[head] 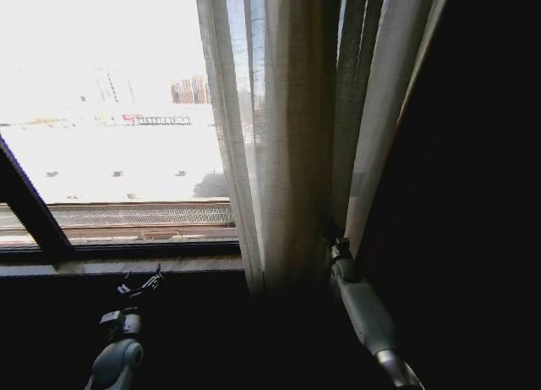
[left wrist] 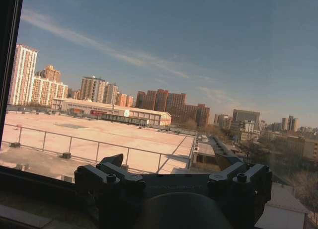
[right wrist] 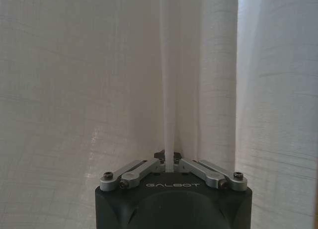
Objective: Open the curtains by pulling them apart, changing their state from closed to fully open.
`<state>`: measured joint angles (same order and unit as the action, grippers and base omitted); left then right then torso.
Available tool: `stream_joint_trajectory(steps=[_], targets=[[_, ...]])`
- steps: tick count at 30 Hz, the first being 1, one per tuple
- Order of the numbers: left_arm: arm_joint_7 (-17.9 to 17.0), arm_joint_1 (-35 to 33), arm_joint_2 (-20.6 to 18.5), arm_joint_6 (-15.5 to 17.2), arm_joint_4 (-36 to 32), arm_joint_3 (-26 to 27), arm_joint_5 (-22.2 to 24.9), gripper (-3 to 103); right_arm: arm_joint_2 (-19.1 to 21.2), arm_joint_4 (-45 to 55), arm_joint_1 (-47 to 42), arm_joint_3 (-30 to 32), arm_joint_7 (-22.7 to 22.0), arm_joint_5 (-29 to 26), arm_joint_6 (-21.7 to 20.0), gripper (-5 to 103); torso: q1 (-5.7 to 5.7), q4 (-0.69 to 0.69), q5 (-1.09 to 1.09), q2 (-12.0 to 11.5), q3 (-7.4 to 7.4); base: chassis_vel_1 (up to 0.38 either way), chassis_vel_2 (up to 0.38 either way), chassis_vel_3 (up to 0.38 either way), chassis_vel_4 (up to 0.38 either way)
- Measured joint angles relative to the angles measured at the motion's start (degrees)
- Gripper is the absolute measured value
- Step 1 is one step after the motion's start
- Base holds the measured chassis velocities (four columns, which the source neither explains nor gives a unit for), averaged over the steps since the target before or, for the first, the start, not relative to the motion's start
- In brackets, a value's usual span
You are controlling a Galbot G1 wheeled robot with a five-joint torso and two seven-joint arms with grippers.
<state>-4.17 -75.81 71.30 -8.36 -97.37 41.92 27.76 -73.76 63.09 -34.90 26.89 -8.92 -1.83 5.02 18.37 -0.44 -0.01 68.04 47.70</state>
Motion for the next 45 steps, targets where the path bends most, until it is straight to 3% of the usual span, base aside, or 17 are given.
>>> stream_joint_trajectory(steps=[8, 15, 20, 24, 27, 29, 32, 33, 36, 38, 40, 42, 43, 45], targets=[[0.0, 0.0, 0.0, 0.0, 0.0, 0.0, 0.0, 100, 2.0, 0.4, -0.7, 3.5, -4.9, 4.8, -2.0, 0, 0.0, 0.01, 0.0, 0.0, 0.0, 0.0, 0.0, 0.0, 0.0], [0.0, 0.0, 0.0, 0.0, 0.0, 0.0, 0.0, 100, 3.2, 0.5, -0.9, 4.8, -7.6, 4.7, -2.2, 0, 0.0, 0.0, 0.0, 0.0, 0.0, 0.0, 0.0, 0.0, 0.0], [0.0, 0.0, 0.0, 0.0, 0.0, 0.0, 0.0, 100, 3.4, 3.2, -2.5, 4.0, -7.4, 3.6, -2.0, 0, 0.0, 0.02, 0.02, 0.0, 0.0, 0.0, 0.0, 0.0, 0.0], [0.0, 0.0, 0.0, 0.0, 0.0, 0.0, 0.0, 100, 3.4, 7.6, -5.2, 2.2, -4.3, 0.9, -2.0, 0, 0.0, 0.02, 0.01, 0.0, 0.0, 0.0, 0.0, 0.0, 0.0], [0.0, 0.0, 0.0, 0.0, 0.0, 0.0, 0.0, 100, 3.5, 12.4, -8.4, 0.1, -1.1, -4.4, -3.0, 16, 0.0, 0.02, 0.01, 0.0, 0.0, 0.0, 0.0, 0.0, 0.0], [0.0, 0.0, 0.0, 0.0, 0.0, 0.0, 0.0, 100, 3.6, 13.9, -9.4, -0.6, -0.3, -6.1, -3.6, 16, 0.0, 0.03, 0.02, 0.0, 0.0, 0.0, 0.0, 0.0, 0.0], [0.0, 0.0, 0.0, 0.0, 0.0, 0.0, 0.0, 100, 4.2, 18.6, -13.1, -1.8, 3.6, -9.6, -5.2, 32, 0.0, 0.02, 0.01, 0.0, 0.0, 0.0, 0.0, 0.0, 0.0], [0.0, 0.0, 0.0, 0.0, 0.0, 0.0, 0.0, 100, 4.2, 18.6, -13.1, -1.8, 3.6, -9.6, -5.2, 32, 0.0, 0.02, 0.01, 0.0, 0.0, 0.0, 0.0, 0.0, 0.0], [0.0, 0.0, 0.0, 0.0, 0.0, 0.0, 0.0, 100, 4.3, 22.6, -16.7, -2.7, 6.0, -11.2, -4.7, 48, 0.0, 0.01, 0.01, 0.0, -0.01, 0.0, 0.0, 0.0, 0.0], [0.0, 0.0, 0.0, 0.0, 0.0, 0.0, 0.0, 100, 4.4, 23.4, -17.4, -2.9, 6.6, -11.3, -4.6, 48, 0.0, 0.02, 0.01, 0.0, -0.01, 0.0, 0.0, 0.0, 0.0], [0.0, 0.0, 0.0, 0.0, 0.0, 0.0, 0.0, 100, 4.8, 25.3, -19.4, -3.2, 8.6, -11.2, -4.3, 59, 0.0, 0.02, 0.01, 0.0, -0.01, 0.0, 0.0, 0.0, 0.0], [0.0, 0.0, 0.0, 0.0, 0.0, 0.0, 0.0, 100, 5.0, 25.9, -20.0, -3.5, 9.1, -11.2, -4.0, 59, 0.0, 0.02, 0.02, 0.0, -0.01, 0.0, 0.0, 0.0, 0.0], [0.0, 0.0, 0.0, 0.0, 0.0, 0.0, 0.0, 100, 5.2, 26.4, -20.6, -3.7, 9.7, -11.2, -4.0, 70, 0.0, 0.02, 0.01, 0.0, -0.01, 0.0, 0.0, 0.0, 0.0], [0.0, 0.0, 0.0, 0.0, 0.0, 0.0, 0.0, 100, 5.6, 26.9, -21.3, -3.8, 11.1, -11.2, -3.5, 81, 0.0, 0.01, 0.01, 0.0, -0.01, 0.0, 0.0, 0.0, 0.0]])
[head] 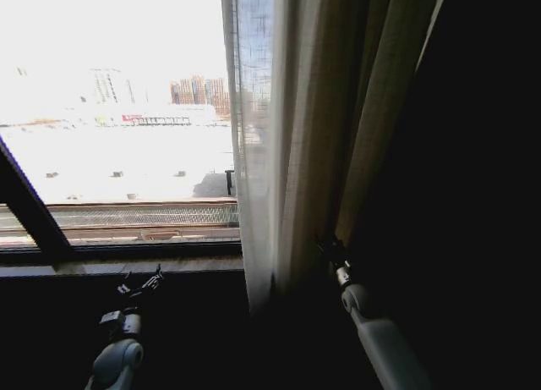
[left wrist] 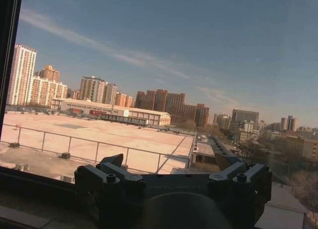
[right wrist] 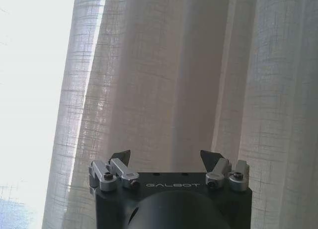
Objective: Open the curtains by pulling them apart, changing their state from closed to fully open.
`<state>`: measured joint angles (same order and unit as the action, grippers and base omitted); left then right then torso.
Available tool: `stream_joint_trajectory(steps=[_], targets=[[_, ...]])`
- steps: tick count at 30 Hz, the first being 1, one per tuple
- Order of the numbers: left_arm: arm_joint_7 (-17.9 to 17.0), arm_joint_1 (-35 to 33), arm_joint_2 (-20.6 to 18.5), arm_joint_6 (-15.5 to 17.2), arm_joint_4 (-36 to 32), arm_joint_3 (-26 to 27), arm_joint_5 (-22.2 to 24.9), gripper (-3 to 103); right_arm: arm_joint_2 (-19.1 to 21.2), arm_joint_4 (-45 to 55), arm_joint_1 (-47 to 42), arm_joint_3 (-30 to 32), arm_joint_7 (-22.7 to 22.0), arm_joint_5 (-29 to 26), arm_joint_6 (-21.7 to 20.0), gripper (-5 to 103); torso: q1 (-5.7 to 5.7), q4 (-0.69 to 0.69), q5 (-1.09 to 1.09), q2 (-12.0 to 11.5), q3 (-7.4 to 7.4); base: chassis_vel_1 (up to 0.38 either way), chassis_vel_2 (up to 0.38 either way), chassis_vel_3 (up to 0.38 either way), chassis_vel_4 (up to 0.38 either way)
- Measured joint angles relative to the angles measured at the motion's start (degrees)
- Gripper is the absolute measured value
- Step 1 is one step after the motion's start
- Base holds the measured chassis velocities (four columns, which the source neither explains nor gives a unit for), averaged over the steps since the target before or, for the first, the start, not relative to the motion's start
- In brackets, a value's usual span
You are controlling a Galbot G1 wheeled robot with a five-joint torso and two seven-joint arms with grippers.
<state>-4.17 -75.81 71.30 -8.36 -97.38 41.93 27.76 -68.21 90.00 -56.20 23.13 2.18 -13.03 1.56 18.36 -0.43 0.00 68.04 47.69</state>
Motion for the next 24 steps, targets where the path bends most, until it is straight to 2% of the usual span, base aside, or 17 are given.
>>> stream_joint_trajectory(steps=[2, 6, 19, 24], targets=[[0.0, 0.0, 0.0, 0.0, 0.0, 0.0, 0.0, 100, 0.1, 0.0, -0.1, 0.0, 0.4, 0.0, 0.3, 81, 0.0, 0.0, 0.0, 0.0, 0.0, 0.0, 0.0, 0.0, 0.0], [0.0, 0.0, 0.0, 0.0, 0.0, 0.0, 0.0, 100, 0.2, 0.1, -0.2, 0.3, 1.7, 0.1, 0.7, 99, 0.0, 0.0, 0.0, 0.0, 0.0, 0.0, 0.0, 0.0, 0.0], [0.0, 0.0, 0.0, 0.0, 0.0, 0.0, 0.0, 100, -0.1, 0.9, -0.8, 0.2, 0.5, -0.5, 1.1, 100, 0.0, -0.01, 0.0, 0.0, 0.0, 0.017, 0.013, -0.02, -0.018], [0.0, 0.0, 0.0, 0.0, 0.0, 0.0, 0.0, 100, 0.0, 1.8, -1.3, 0.1, 0.5, -0.5, 1.1, 100, 0.0, -0.01, 0.0, 0.0, 0.0, 0.13, 0.141, -0.111, -0.132]])
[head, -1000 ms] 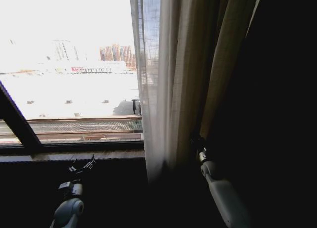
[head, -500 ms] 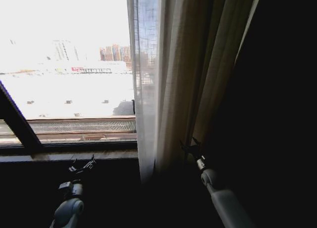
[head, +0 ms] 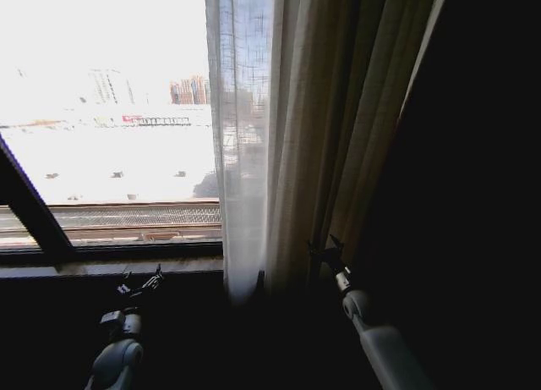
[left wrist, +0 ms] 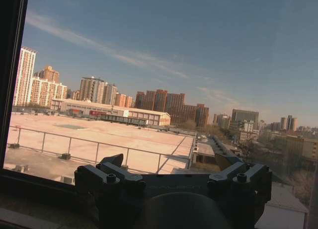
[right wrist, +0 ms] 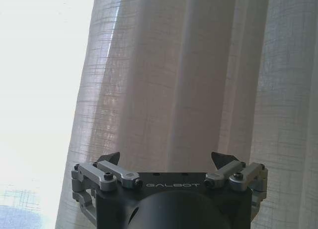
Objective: Open the curtains by pulling them apart, changing their state from closed to fully open.
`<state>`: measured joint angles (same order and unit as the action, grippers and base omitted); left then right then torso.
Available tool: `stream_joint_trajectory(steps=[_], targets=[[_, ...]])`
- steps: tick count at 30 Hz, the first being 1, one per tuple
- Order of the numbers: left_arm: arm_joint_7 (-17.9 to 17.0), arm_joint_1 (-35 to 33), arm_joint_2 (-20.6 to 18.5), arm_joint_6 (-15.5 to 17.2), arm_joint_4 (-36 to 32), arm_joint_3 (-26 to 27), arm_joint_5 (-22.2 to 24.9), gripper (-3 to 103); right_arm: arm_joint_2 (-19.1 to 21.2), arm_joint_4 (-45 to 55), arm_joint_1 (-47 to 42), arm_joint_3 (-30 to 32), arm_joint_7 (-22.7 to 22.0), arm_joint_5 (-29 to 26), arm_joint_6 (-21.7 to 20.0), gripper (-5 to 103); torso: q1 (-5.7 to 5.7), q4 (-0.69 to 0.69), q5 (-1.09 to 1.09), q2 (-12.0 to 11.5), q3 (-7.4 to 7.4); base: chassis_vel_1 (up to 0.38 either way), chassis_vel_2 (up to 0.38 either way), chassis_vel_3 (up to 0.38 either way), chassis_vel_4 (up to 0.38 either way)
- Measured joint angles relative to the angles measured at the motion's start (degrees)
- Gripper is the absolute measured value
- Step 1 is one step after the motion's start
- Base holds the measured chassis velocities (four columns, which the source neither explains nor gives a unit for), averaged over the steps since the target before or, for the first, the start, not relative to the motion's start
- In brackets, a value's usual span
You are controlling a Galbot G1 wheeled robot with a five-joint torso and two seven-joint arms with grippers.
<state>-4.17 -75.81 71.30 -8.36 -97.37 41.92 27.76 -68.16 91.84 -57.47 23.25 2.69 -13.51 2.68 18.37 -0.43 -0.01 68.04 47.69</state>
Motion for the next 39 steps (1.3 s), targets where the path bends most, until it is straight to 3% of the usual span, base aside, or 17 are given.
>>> stream_joint_trajectory(steps=[11, 22, 28, 35, 39], targets=[[0.0, 0.0, 0.0, 0.0, 0.0, 0.0, 0.0, 100, 0.5, 1.4, -1.5, 0.3, 0.1, -0.1, 0.5, 100, 0.0, 0.01, 0.0, 0.0, 0.0, 0.266, 0.262, -0.28, -0.267], [0.0, 0.0, 0.0, 0.0, 0.0, 0.0, 0.0, 100, -0.1, -0.9, 0.0, -0.4, 0.9, 1.3, 4.2, 100, 0.0, 0.03, 0.03, 0.0, 0.0, 0.297, 0.311, -0.306, -0.301], [0.0, 0.0, 0.0, 0.0, 0.0, 0.0, 0.0, 100, -0.6, -4.8, 3.6, -2.6, -0.9, 5.0, 4.6, 100, 0.0, 0.01, 0.01, 0.0, 0.01, 0.078, 0.054, -0.054, -0.079], [0.0, 0.0, 0.0, 0.0, 0.0, 0.0, 0.0, 100, -1.3, -7.1, 6.4, -4.2, -1.5, 5.2, 4.3, 100, 0.0, -0.04, -0.01, 0.0, 0.01, -0.034, -0.046, 0.034, 0.044], [0.0, 0.0, 0.0, 0.0, 0.0, 0.0, 0.0, 100, -2.3, -8.1, 8.7, -6.3, -2.1, 5.1, 3.7, 100, 0.0, 0.03, 0.03, 0.0, 0.01, 0.0, 0.0, 0.0, 0.0]])
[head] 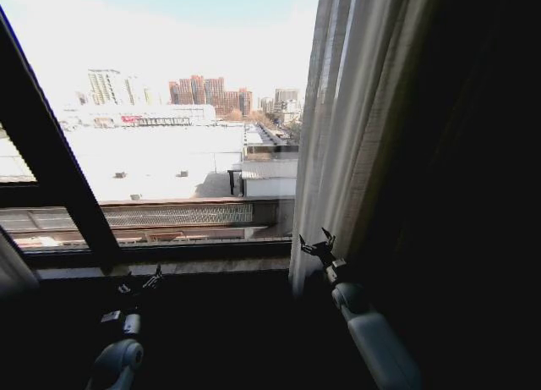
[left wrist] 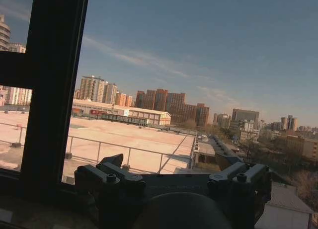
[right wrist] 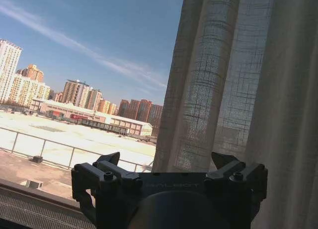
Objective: Open the curtains by pulling them apart, changing their state from closed to fully open.
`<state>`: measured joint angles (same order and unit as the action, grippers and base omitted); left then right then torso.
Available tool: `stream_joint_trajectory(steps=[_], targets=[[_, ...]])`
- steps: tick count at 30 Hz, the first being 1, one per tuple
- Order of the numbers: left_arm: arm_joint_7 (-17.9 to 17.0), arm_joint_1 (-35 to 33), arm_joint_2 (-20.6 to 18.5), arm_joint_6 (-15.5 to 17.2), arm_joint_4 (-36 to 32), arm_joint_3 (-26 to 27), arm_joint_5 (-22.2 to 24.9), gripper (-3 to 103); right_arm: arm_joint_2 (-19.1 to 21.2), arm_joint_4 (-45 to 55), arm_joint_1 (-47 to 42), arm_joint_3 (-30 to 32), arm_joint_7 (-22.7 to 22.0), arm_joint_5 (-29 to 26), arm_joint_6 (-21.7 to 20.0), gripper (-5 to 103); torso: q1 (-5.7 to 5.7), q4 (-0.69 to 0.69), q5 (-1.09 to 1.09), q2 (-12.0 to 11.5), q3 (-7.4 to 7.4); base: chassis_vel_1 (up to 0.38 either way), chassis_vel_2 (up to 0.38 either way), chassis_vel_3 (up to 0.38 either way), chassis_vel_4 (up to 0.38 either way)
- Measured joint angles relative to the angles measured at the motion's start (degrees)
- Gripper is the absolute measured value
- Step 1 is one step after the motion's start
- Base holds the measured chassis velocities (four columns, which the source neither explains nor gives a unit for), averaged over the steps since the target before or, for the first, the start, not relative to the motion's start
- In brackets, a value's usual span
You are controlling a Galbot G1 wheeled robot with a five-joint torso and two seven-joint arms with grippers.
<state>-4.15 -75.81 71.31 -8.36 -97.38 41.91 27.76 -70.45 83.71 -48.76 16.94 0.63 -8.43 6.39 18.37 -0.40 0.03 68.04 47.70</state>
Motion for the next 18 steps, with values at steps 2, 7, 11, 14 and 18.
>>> stream_joint_trajectory(steps=[2, 7, 11, 14, 18], targets=[[0.0, 0.0, 0.0, 0.0, 0.0, 0.0, 0.0, 100, -0.2, 0.0, 0.4, -0.6, -0.2, 0.0, -0.3, 100, 0.0, 0.01, 0.02, 0.0, 0.0, 0.0, 0.0, 0.0, 0.0], [0.0, 0.0, 0.0, 0.0, 0.0, 0.0, 0.0, 100, -1.2, -1.0, 2.5, -2.0, -0.7, -0.2, -1.0, 100, 0.0, -0.02, -0.02, 0.0, 0.0, 0.0, 0.0, 0.0, 0.0], [0.0, 0.0, 0.0, 0.0, 0.0, 0.0, 0.0, 100, -2.3, -3.3, 4.8, -2.5, -1.0, -0.3, -1.5, 100, 0.0, -0.04, -0.04, 0.0, 0.0, 0.0, 0.0, 0.0, 0.0], [0.0, 0.0, 0.0, 0.0, 0.0, 0.0, 0.0, 100, -2.8, -4.3, 6.0, -2.4, -1.7, -0.4, -1.6, 100, 0.0, 0.01, -0.03, 0.0, 0.0, 0.0, 0.0, 0.0, 0.0], [0.0, 0.0, 0.0, 0.0, 0.0, 0.0, 0.0, 100, -1.8, -3.3, 5.5, -1.8, -1.8, -0.8, -1.6, 100, 0.0, 0.0, -0.01, 0.0, 0.0, 0.0, 0.0, 0.0, 0.0]])
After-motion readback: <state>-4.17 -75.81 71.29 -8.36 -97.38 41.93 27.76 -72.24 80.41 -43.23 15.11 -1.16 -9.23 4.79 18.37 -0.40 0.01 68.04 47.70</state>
